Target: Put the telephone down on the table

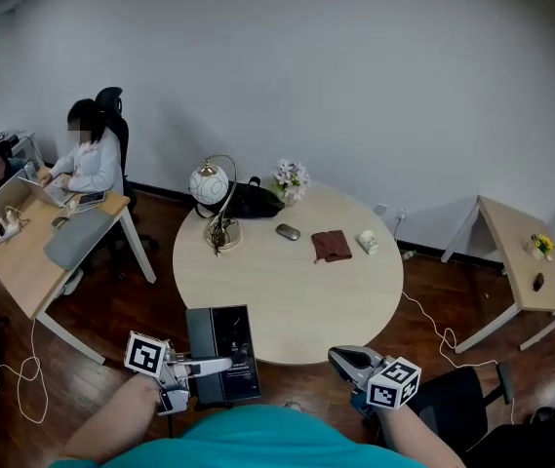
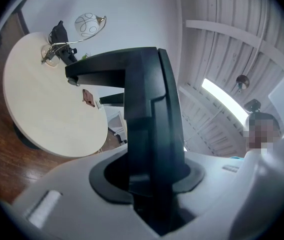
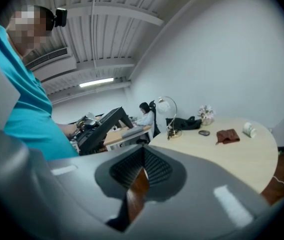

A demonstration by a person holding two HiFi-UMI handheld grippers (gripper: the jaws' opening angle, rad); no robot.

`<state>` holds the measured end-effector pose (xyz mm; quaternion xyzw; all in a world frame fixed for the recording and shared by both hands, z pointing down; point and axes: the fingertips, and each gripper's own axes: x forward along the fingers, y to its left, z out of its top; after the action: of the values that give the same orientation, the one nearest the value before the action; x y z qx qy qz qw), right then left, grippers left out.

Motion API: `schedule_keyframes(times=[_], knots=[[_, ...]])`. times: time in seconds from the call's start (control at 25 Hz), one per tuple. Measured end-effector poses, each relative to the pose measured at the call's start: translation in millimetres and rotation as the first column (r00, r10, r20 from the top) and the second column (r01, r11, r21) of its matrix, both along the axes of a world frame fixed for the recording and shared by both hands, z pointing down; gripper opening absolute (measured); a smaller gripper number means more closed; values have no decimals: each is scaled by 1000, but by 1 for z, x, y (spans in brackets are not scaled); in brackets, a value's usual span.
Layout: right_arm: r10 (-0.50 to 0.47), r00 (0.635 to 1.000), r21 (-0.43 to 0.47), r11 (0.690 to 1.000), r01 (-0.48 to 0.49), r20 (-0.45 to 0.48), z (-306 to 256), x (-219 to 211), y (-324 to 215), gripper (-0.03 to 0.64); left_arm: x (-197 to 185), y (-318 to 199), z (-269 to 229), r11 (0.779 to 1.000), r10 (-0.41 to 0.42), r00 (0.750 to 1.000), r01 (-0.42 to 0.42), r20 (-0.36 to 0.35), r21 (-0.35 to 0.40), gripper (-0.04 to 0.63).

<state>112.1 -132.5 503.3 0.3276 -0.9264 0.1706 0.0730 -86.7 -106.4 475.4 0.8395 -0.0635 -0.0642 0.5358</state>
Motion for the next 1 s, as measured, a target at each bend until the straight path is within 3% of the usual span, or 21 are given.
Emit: schedule_keyframes(times=[0.16, 0.48, 0.68, 1.0], knots=[[-57, 998, 2, 998, 57, 7, 1, 25, -66, 2, 31, -47, -5, 998, -57, 998, 57, -14, -10, 174], [-183, 983, 15, 983, 183, -14, 3, 63, -161, 2, 89, -132, 11, 991, -121, 992, 123, 35, -45, 174], [-173, 985, -2, 985, 173, -22, 13, 80, -201, 2, 114, -171, 31, 995, -66, 995, 71, 77, -65, 173], [-101, 993, -58, 994, 98, -61, 33, 74, -247, 2, 120, -260, 87, 993, 76, 989, -64, 126, -97, 173]])
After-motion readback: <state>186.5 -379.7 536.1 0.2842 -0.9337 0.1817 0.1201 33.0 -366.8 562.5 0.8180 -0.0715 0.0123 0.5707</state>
